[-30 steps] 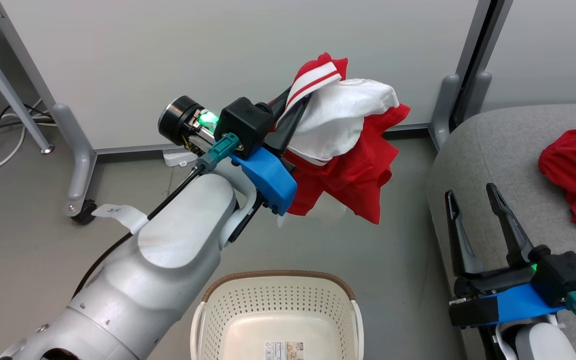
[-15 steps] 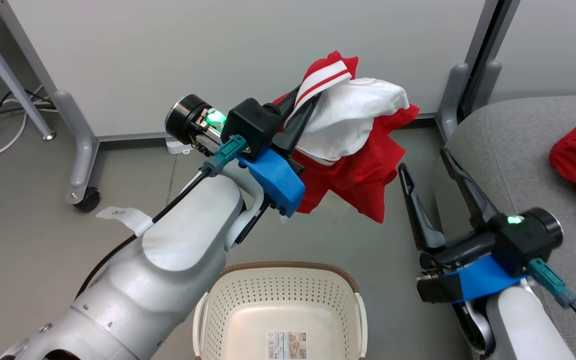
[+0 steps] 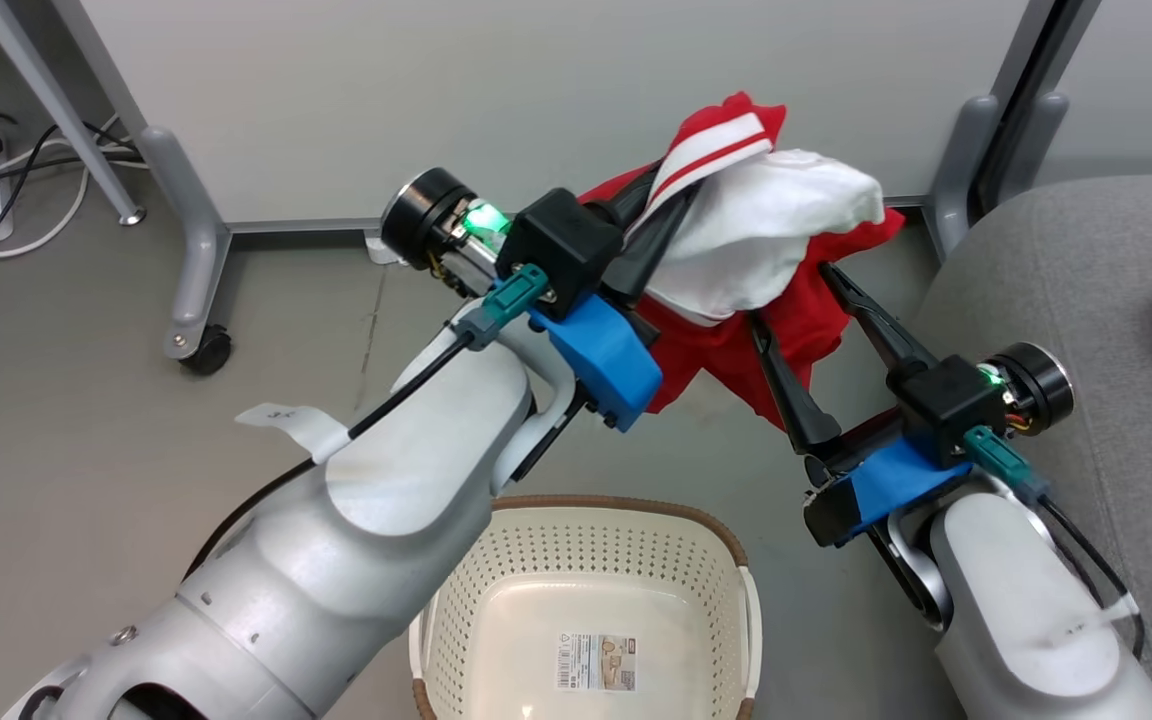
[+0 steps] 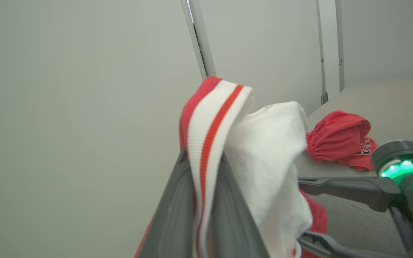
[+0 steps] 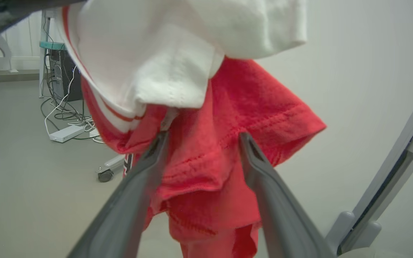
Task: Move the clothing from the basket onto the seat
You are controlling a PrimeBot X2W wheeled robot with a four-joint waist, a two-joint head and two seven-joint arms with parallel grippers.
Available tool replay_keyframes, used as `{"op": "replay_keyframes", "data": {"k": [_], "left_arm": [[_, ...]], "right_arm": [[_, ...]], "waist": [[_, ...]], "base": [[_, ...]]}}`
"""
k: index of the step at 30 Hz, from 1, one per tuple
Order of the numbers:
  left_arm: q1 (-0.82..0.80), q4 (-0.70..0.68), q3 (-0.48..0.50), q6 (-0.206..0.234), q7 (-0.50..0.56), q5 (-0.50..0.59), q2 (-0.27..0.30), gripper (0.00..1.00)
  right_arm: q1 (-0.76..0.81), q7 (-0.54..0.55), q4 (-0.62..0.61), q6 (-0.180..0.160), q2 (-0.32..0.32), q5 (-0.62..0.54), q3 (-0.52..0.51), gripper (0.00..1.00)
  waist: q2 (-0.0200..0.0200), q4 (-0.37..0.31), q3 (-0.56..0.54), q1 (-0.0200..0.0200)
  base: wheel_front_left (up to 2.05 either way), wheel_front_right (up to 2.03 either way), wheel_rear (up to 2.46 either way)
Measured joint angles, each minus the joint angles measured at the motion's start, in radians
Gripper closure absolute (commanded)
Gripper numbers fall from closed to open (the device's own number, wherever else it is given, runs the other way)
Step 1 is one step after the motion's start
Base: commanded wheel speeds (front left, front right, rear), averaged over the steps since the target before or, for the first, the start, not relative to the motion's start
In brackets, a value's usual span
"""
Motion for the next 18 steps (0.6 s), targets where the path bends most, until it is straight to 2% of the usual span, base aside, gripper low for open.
{"op": "replay_keyframes", "data": {"k": [5, 14, 15, 16, 18], "left_arm": [[-0.015, -0.011, -0.009, -0.002, -0.002, 0.004, -0.017, 1.00], [-0.028, -0.019, -0.016, -0.003, -0.006, 0.004, -0.033, 1.00], [-0.028, -0.019, -0.016, -0.003, -0.006, 0.004, -0.034, 1.00], [-0.028, -0.019, -0.016, -0.003, -0.006, 0.004, -0.035, 1.00], [-0.029, -0.019, -0.016, -0.003, -0.006, 0.003, -0.037, 1.00]], "right_arm": [[-0.058, 0.000, 0.092, 0.000, -0.002, -0.013, 0.008, 0.00], [-0.135, 0.000, 0.203, 0.000, 0.032, -0.036, 0.026, 0.00], [-0.139, 0.000, 0.211, 0.000, 0.035, -0.036, 0.024, 0.91], [-0.142, 0.000, 0.214, 0.000, 0.037, -0.036, 0.021, 1.00], [-0.145, 0.000, 0.218, 0.000, 0.041, -0.036, 0.017, 1.00]], "waist": [[0.0000, 0.018, 0.012, 0.0000], [0.0000, 0.034, 0.025, 0.0000], [0.0000, 0.035, 0.025, 0.0000], [0.0000, 0.035, 0.026, 0.0000], [0.0000, 0.036, 0.025, -0.0001]], "base": [[0.00, 0.00, 0.00], [0.00, 0.00, 0.00], [0.00, 0.00, 0.00], [0.00, 0.00, 0.00], [0.00, 0.00, 0.00]]}}
